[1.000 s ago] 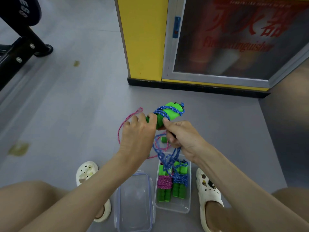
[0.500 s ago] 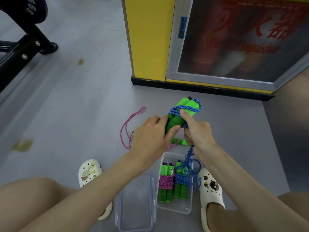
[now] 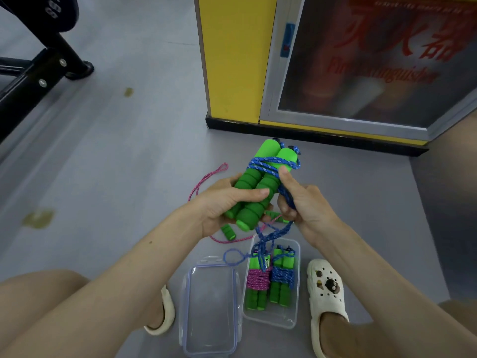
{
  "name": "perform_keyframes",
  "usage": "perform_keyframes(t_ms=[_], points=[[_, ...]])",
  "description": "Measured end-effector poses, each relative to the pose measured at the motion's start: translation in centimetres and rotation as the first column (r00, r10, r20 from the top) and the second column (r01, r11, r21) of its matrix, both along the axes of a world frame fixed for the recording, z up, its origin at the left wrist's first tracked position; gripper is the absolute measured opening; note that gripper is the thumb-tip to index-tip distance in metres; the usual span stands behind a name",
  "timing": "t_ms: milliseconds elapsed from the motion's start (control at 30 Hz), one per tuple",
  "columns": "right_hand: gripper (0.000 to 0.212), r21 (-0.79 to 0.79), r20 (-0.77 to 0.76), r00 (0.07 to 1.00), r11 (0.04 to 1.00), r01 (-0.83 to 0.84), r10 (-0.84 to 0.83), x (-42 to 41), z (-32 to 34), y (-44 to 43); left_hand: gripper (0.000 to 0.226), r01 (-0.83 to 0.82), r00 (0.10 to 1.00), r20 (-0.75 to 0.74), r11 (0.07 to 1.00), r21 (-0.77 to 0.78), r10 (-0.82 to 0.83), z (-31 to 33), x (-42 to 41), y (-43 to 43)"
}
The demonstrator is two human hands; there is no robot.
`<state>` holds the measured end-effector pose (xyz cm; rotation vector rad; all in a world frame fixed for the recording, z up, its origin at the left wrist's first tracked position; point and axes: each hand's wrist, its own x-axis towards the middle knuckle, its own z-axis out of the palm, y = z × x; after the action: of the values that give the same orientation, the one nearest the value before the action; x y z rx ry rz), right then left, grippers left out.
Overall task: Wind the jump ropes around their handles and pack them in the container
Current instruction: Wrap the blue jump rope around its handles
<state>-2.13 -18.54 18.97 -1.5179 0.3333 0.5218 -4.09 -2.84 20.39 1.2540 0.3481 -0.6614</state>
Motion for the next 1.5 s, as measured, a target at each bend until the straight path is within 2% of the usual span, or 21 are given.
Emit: perform_keyframes(t_ms=[100, 167, 267, 400, 567, 700, 800, 900, 967, 1000, 1100, 1200, 1333, 1367, 1467, 1500], points=[[0.045, -0.012, 0.001, 1.000, 1.000, -0.010, 0.010, 0.0, -0.2, 0.0, 0.048, -0.068, 0.995, 0.083, 0.991, 0.113, 0.059, -0.4, 0.3, 0.2], [0.035, -0.077, 0.036, 0.998, 0.996, -0.041, 0.044, 0.0, -0.3, -0.1, 0.048, -0.102, 0.989, 0.124, 0.980, 0.171, 0.081, -0.7, 0.3, 0.4], [0.016, -0.158, 0.112, 0.988, 0.983, -0.092, 0.111, 0.0, -0.7, -0.2, 0.046, -0.143, 0.980, 0.163, 0.971, 0.193, 0.111, -0.8, 0.3, 0.5], [0.015, -0.269, 0.164, 0.971, 0.955, -0.124, 0.173, 0.1, -1.1, -0.5, 0.042, -0.203, 0.966, 0.197, 0.960, 0.193, 0.164, -0.5, 0.5, 0.7], [0.013, -0.239, 0.110, 0.982, 0.963, -0.126, 0.155, 0.3, -1.2, -1.1, 0.038, -0.304, 0.933, 0.279, 0.913, 0.271, 0.228, -0.5, 1.0, 1.4], [0.010, -0.211, 0.015, 0.976, 0.955, -0.207, 0.215, 0.0, -1.6, -1.5, 0.043, -0.332, 0.918, 0.325, 0.889, 0.316, 0.227, -0.9, 0.6, 2.0], [0.010, -0.267, -0.040, 0.958, 0.921, -0.283, 0.283, -0.3, -2.6, -2.2, 0.046, -0.365, 0.907, 0.335, 0.870, 0.330, 0.253, -0.9, 0.4, 2.7], [0.014, -0.366, -0.080, 0.918, 0.845, -0.390, 0.389, -0.8, -3.3, -3.0, 0.046, -0.406, 0.892, 0.345, 0.852, 0.330, 0.292, -0.9, 0.4, 3.8], [0.018, -0.374, -0.122, 0.883, 0.803, -0.465, 0.454, -1.1, -3.7, -3.4, 0.046, -0.404, 0.892, 0.356, 0.845, 0.350, 0.279, -1.0, 0.2, 4.3], [0.020, -0.404, -0.136, 0.859, 0.764, -0.502, 0.493, -1.2, -3.9, -3.6, 0.048, -0.399, 0.892, 0.364, 0.843, 0.361, 0.267, -1.0, 0.1, 4.4], [0.020, -0.602, -0.175, 0.774, 0.555, -0.574, 0.609, -1.4, -4.7, -4.1, 0.048, -0.415, 0.880, 0.397, 0.826, 0.382, 0.259, -0.7, -0.2, 4.8], [0.016, -0.629, -0.206, 0.735, 0.488, -0.605, 0.646, -1.4, -5.2, -4.2, 0.045, -0.482, 0.848, 0.430, 0.789, 0.380, 0.311, -0.4, -0.2, 5.7], [0.038, -0.700, -0.244, 0.702, 0.379, -0.605, 0.669, -1.3, -5.6, -4.2, 0.045, -0.564, 0.796, 0.494, 0.727, 0.392, 0.351, -0.2, -0.3, 6.7], [0.045, -0.729, -0.284, 0.680, 0.308, -0.611, 0.676, -1.3, -5.8, -4.2, 0.045, -0.572, 0.789, 0.503, 0.719, 0.395, 0.352, -0.2, -0.3, 6.9], [0.051, -0.846, -0.414, 0.642, -0.013, -0.533, 0.645, -1.5, -6.3, -4.1, 0.040, -0.610, 0.773, 0.490, 0.687, 0.396, 0.404, -0.3, -0.4, 7.3], [0.052, -0.866, -0.416, 0.654, -0.056, -0.497, 0.632, -1.6, -6.2, -4.0, 0.039, -0.627, 0.763, 0.487, 0.674, 0.391, 0.426, -0.3, -0.4, 7.4]])
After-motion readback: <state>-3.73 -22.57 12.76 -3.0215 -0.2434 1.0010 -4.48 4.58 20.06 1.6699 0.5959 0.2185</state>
